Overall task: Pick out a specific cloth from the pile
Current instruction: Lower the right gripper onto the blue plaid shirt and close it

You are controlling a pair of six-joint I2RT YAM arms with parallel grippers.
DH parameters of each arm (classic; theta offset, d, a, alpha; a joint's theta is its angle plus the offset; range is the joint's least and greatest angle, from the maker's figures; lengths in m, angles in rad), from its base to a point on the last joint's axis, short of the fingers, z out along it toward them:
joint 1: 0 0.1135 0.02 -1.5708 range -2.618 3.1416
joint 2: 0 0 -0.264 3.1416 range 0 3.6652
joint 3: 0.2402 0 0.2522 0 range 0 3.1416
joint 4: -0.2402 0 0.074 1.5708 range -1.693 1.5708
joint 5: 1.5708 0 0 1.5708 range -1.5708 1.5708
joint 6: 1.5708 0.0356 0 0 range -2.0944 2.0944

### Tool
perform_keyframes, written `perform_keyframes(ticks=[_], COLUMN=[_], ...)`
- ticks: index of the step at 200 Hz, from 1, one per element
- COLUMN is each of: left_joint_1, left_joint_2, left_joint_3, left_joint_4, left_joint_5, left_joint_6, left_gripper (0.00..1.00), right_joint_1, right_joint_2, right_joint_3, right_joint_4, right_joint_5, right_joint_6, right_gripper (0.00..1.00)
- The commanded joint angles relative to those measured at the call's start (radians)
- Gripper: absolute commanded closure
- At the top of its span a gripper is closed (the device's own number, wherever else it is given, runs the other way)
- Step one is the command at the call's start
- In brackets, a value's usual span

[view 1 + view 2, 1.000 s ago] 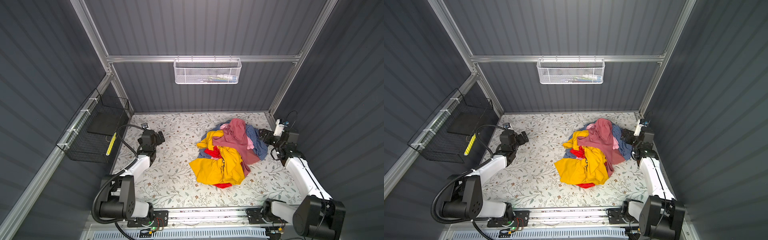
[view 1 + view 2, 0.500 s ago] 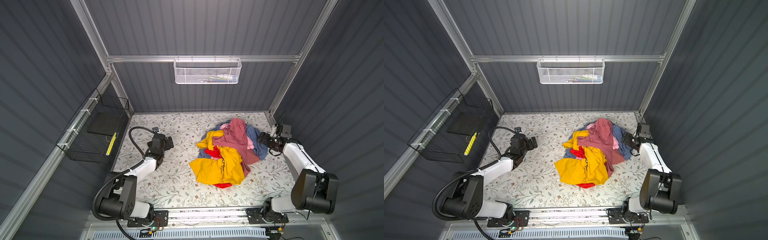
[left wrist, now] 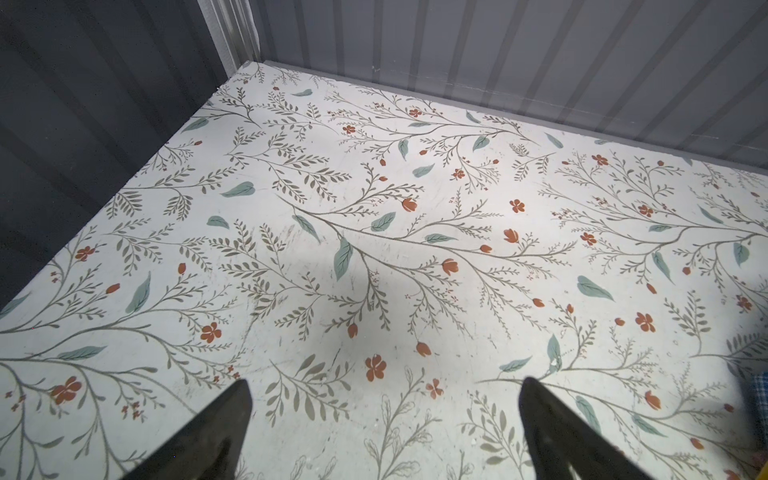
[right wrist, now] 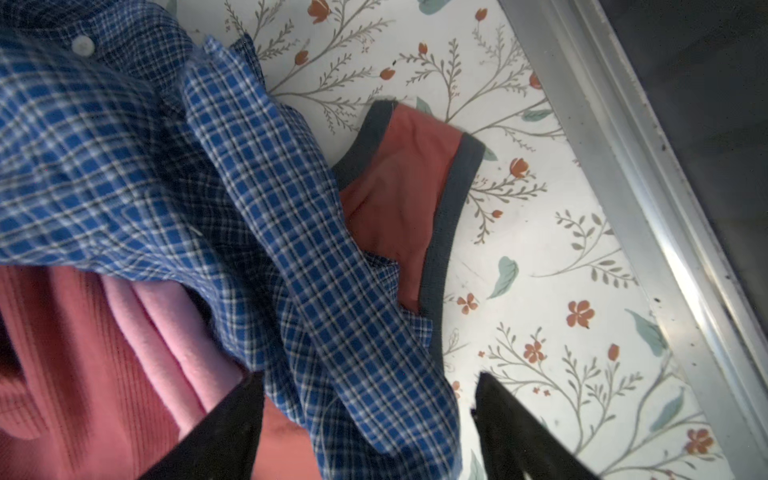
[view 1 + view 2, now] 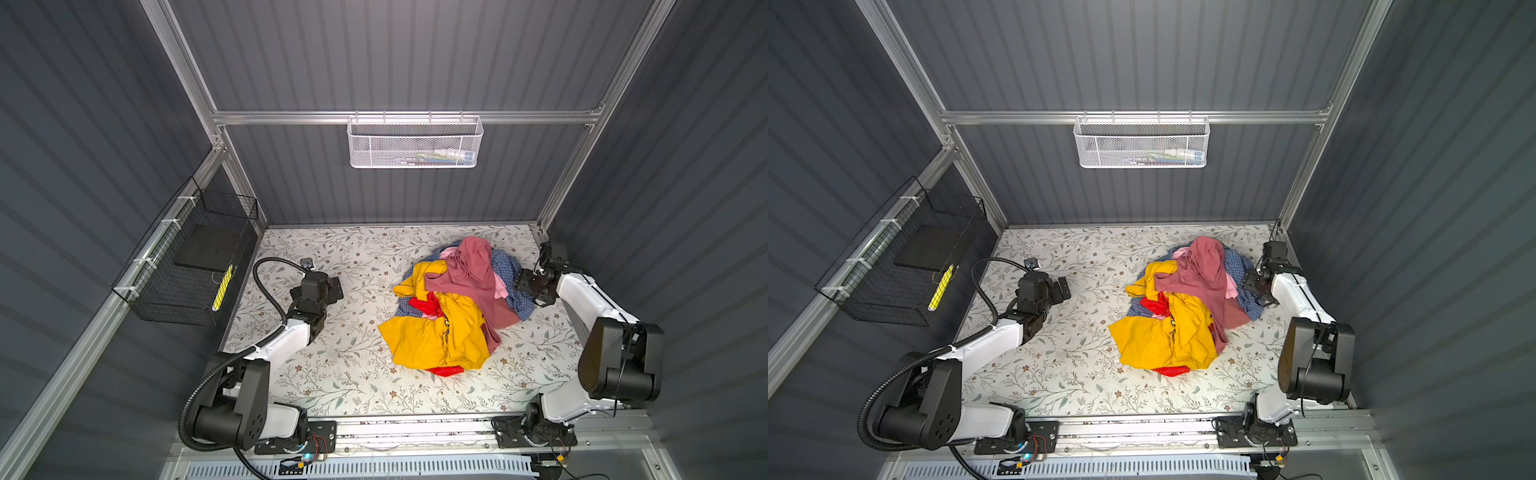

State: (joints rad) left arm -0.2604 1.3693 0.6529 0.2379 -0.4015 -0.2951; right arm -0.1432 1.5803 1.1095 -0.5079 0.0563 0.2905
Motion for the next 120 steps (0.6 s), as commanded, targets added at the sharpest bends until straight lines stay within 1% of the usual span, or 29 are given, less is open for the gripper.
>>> perform_keyframes(ticks=[1,16,26,58,69,79,96,109,114,120], left_joint_1=[0.006,0.006,0.006,0.006,0.006,0.005,0.006,0.006,0.007,0.007], left_joint_2=[-0.027,-0.032,-0.036,-0.033,-0.03,-0.03,-0.035,-0.039,-0.041,-0.042], left_joint_3=[-0.01,-0.013,-0.014,-0.009,-0.009,-0.009,-0.009,-0.009,-0.009,-0.007], left_joint_4=[-0.014,-0.014,-0.014,-0.018,-0.02,-0.022,-0.023,-0.023,-0.024,-0.025], left_joint_5=[-0.018,-0.016,-0.016,-0.016,-0.015,-0.013,-0.012,-0.013,-0.014,-0.013], left_joint_6=[0.021,0.018,0.018,0.025,0.025,0.023,0.023,0.025,0.027,0.029], left_gripper=[0.0,0.0,0.0,0.0,0.0,0.0,0.0,0.0,0.0,0.0], right_joint_1=[0.019,0.029,0.033,0.037,0.038,0.038,0.042,0.045,0.046,0.048], right_joint_2=[0.025,0.045,0.053,0.032,0.028,0.013,-0.039,-0.088,-0.106,-0.123], right_joint_3=[0.016,0.016,0.015,-0.01,-0.005,-0.007,-0.034,-0.058,-0.067,-0.074], right_joint_4=[-0.035,-0.04,-0.038,0.017,0.023,0.035,0.084,0.114,0.15,0.163], right_joint_5=[0.037,0.037,0.031,0.022,0.008,-0.007,-0.02,-0.026,-0.026,-0.028], right_joint_6=[0.015,0.018,0.019,0.036,0.032,0.024,0.015,0.011,0.013,0.015], right_gripper=[0.24,0.26,0.29,0.48,0.56,0.68,0.84,0.95,0.99,1.0])
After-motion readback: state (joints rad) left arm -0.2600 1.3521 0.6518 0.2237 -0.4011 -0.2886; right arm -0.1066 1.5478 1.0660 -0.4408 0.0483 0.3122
